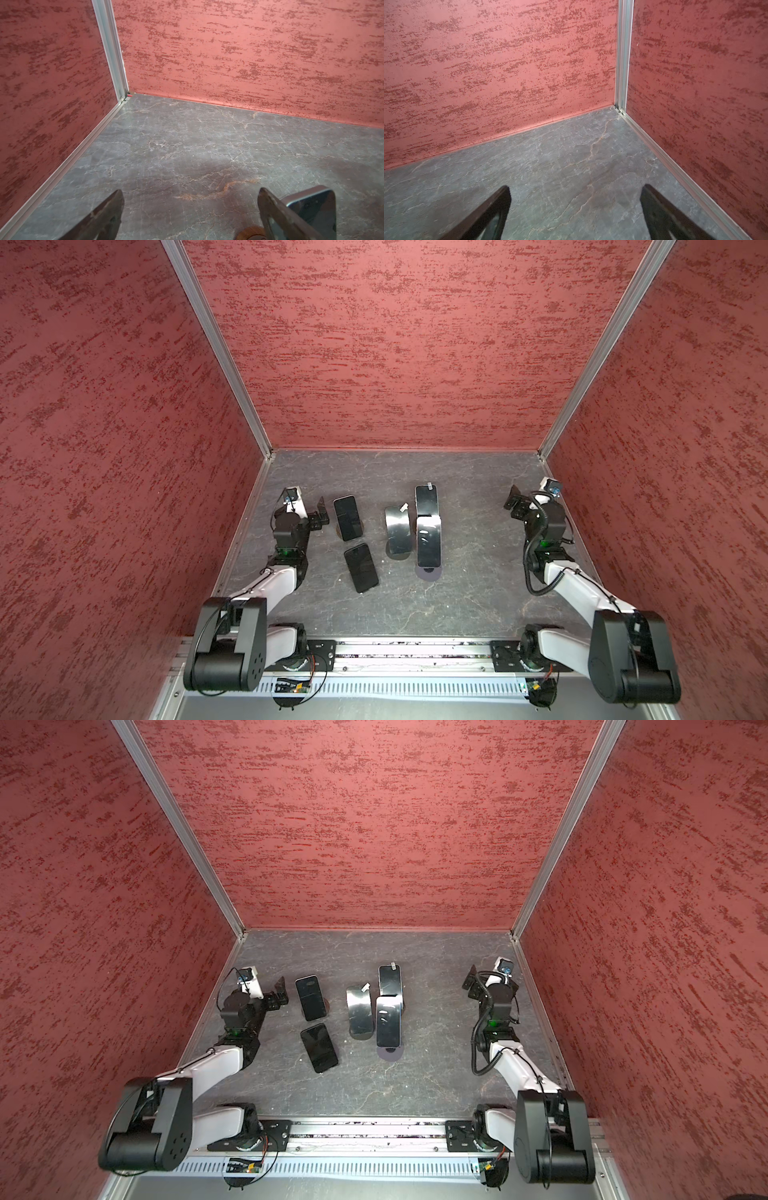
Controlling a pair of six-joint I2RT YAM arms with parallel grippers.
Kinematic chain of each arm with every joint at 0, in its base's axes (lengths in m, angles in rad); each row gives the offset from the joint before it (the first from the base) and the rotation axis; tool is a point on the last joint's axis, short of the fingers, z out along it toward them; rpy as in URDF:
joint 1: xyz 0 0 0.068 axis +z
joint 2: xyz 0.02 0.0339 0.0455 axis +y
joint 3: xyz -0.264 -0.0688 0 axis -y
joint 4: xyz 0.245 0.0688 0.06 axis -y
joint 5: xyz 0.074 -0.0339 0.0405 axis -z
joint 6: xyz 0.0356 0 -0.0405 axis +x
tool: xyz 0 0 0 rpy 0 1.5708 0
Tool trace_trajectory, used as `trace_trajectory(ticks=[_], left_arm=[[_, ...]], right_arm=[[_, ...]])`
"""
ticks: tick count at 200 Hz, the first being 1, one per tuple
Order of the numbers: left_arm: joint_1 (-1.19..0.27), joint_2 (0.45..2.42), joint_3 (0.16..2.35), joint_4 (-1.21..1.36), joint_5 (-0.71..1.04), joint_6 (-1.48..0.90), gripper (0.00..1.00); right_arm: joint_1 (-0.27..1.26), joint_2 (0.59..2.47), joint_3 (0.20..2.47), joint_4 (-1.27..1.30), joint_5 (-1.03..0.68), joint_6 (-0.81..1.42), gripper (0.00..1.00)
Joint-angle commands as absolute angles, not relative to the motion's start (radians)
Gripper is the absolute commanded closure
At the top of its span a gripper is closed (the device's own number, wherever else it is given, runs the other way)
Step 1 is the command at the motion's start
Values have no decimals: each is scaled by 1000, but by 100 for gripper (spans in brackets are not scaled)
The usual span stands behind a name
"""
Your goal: Remove the phone from the phone stand
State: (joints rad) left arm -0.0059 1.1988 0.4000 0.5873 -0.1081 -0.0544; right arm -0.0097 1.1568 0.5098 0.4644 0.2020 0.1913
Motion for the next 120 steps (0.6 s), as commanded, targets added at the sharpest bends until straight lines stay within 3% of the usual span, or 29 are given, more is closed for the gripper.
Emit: trace_trajectory(ticks=[1,49,120], left_arm=[[-9,1113,463,308,-143,-150,0],[-31,914,533,-30,-119,-260,0],[-146,770,609,-292,14,-375,1]], right_arm=[[18,1098,557,163,214,287,1],[68,1032,666,-108,228,440,1],[272,1132,879,-380,261,508,1]])
